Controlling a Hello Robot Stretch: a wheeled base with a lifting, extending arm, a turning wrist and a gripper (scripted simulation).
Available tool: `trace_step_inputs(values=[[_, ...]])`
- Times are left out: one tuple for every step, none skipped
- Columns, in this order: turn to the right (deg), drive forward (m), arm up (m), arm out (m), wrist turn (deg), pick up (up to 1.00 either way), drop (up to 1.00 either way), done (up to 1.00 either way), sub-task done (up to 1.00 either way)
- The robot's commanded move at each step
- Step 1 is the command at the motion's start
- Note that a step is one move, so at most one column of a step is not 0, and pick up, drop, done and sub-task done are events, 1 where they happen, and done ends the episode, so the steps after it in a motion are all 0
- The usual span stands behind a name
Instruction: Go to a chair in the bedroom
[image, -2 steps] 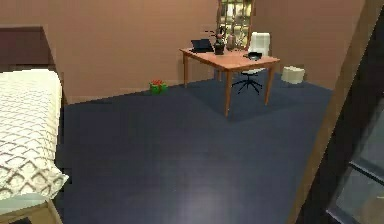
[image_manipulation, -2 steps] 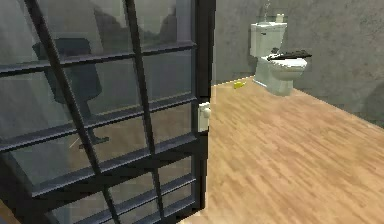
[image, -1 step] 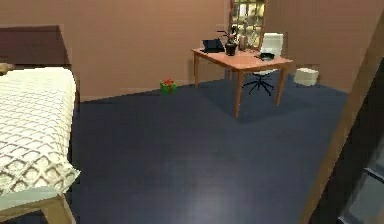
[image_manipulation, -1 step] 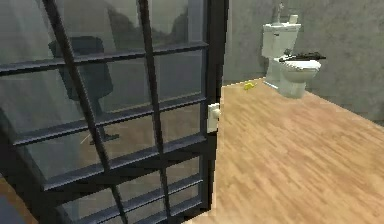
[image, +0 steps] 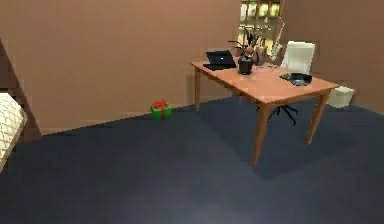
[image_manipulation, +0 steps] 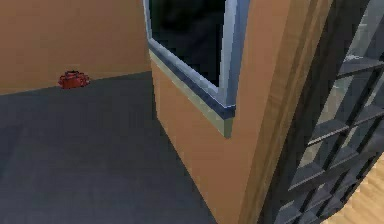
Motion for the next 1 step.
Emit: trace_step_inputs(values=[[-9.0,0.00,0.00,0.00,0.0,0.00,0.00,0.00,0.00]])
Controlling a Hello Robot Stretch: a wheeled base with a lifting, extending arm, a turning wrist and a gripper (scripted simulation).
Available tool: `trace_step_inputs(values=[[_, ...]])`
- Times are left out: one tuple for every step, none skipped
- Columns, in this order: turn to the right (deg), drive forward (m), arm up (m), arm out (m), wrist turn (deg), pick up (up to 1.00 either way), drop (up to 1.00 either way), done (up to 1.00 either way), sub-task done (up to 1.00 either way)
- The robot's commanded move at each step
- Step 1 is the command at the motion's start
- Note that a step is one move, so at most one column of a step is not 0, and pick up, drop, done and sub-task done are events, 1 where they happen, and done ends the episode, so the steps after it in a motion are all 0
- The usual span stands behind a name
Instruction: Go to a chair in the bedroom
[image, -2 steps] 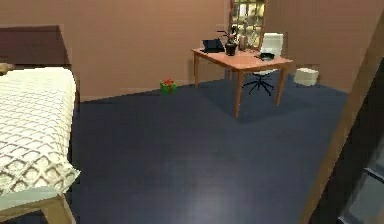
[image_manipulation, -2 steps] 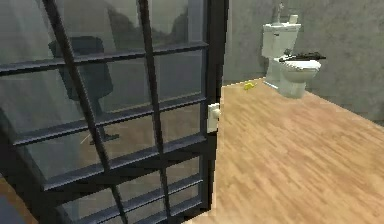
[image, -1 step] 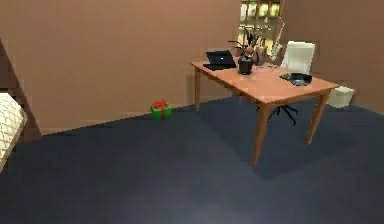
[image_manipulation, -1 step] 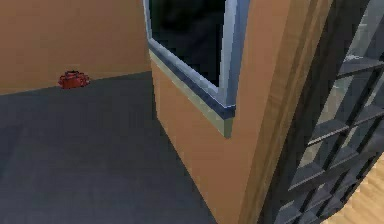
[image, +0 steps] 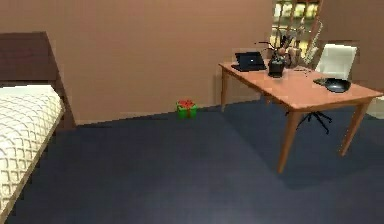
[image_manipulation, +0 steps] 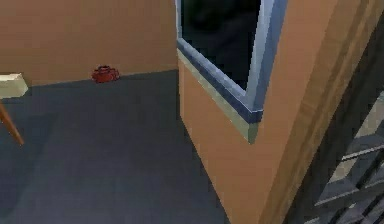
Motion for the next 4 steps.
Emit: trace_step_inputs(values=[[0.0,0.05,0.00,0.00,0.0,0.00,0.00,0.00,0.00],[45.0,0.00,0.00,0.00,0.0,0.00,0.00,0.00,0.00],[15.0,0.00,0.00,0.00,0.0,0.00,0.00,0.00,0.00],[0.0,1.00,0.00,0.00,0.0,0.00,0.00,0.00,0.00]])
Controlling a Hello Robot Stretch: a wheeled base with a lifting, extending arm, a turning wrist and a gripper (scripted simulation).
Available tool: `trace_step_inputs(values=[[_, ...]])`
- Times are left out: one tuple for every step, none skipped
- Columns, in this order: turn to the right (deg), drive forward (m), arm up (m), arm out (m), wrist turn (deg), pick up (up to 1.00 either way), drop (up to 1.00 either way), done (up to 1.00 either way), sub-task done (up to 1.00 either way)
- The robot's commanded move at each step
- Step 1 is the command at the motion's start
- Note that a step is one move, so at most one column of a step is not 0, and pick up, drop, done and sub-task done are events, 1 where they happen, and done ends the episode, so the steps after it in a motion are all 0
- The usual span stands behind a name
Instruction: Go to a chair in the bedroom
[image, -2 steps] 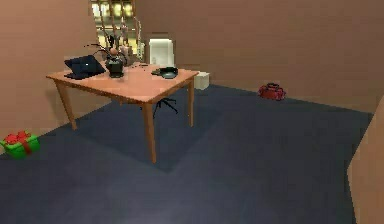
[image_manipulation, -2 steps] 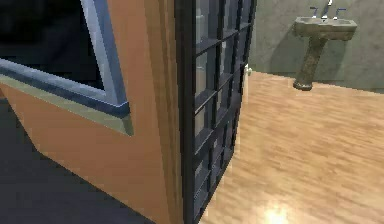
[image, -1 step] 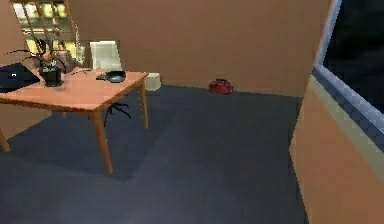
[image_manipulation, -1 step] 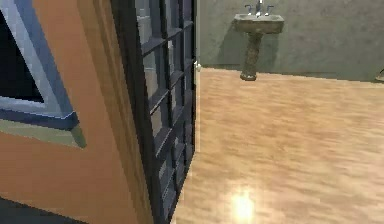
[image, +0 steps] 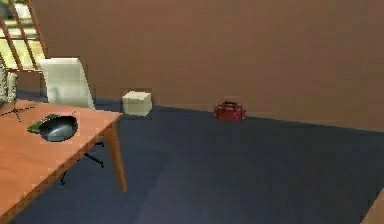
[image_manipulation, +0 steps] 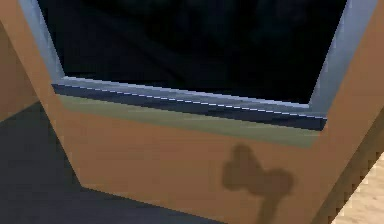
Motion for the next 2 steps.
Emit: trace_step_inputs(values=[[0.0,1.00,0.00,0.00,0.0,0.00,0.00,0.00,0.00],[6.0,0.00,0.00,0.00,0.0,0.00,0.00,0.00,0.00]])
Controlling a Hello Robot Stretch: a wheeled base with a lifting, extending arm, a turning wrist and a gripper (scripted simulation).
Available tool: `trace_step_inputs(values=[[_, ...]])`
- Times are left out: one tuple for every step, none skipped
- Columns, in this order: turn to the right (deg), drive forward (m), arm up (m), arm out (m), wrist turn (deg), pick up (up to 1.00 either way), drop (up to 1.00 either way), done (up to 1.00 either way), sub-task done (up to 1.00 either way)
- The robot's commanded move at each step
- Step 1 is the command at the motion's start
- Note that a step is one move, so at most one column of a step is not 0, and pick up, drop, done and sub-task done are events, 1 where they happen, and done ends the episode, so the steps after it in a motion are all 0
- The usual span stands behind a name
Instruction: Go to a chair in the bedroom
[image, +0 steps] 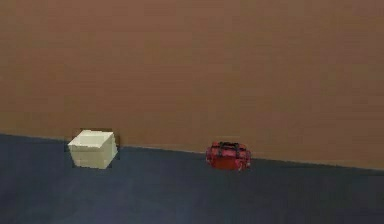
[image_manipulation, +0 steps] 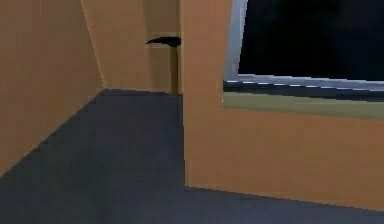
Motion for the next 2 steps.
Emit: trace_step_inputs(values=[[0.0,0.30,0.00,0.00,0.0,0.00,0.00,0.00,0.00],[-45.0,0.00,0.00,0.00,0.0,0.00,0.00,0.00,0.00]])
